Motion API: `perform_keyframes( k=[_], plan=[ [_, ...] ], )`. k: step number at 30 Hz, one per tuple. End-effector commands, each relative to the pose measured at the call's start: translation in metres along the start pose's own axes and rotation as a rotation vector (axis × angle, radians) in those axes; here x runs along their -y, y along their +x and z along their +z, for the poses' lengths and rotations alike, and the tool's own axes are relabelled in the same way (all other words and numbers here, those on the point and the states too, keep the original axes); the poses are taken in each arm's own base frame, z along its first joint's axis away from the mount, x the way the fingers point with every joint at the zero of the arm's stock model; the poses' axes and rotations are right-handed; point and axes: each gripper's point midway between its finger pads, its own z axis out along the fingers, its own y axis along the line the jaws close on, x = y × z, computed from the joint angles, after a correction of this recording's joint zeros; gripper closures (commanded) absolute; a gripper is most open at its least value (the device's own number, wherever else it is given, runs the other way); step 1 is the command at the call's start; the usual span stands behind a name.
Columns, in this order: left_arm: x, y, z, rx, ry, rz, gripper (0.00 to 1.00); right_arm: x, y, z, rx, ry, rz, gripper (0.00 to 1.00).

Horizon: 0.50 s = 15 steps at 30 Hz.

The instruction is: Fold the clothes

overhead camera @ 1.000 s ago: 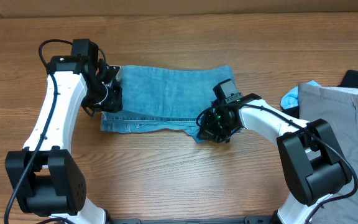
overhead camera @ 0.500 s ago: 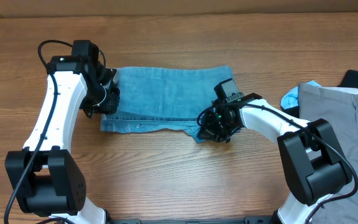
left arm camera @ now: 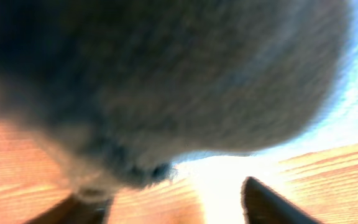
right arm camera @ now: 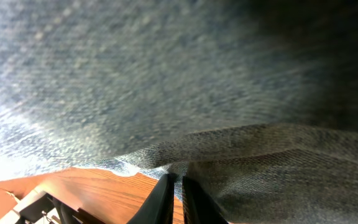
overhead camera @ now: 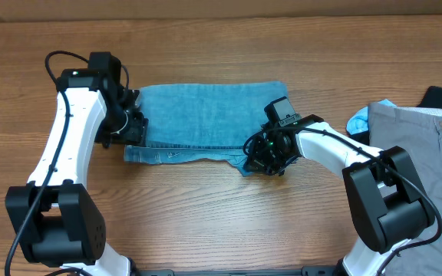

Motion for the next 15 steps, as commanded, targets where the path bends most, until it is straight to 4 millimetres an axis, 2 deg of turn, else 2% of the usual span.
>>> perform_keyframes(
  k=[1,7,13,14,15],
  plan=[
    [-0.022,-0.005,-0.012,0.017,-0.036,-0.087,0.0,-0.001,-0.004,-0.004,0.012,-0.009,0.0,0.9],
    [-0.022,-0.011,-0.019,0.048,0.009,-0.109,0.0,-0.002,-0.004,-0.004,0.014,-0.01,-0.001,0.9],
    [-0.008,-0.017,-0.02,0.074,0.091,-0.09,0.0,-0.003,-0.004,-0.005,0.016,-0.013,-0.013,0.91],
    [-0.008,-0.018,-0.02,0.076,0.091,-0.09,0.0,-0.008,-0.006,-0.009,0.028,-0.024,-0.056,0.91],
    [-0.008,-0.018,-0.02,0.078,0.091,-0.089,0.0,-0.023,-0.007,-0.02,0.045,-0.061,-0.14,0.91]
  ],
)
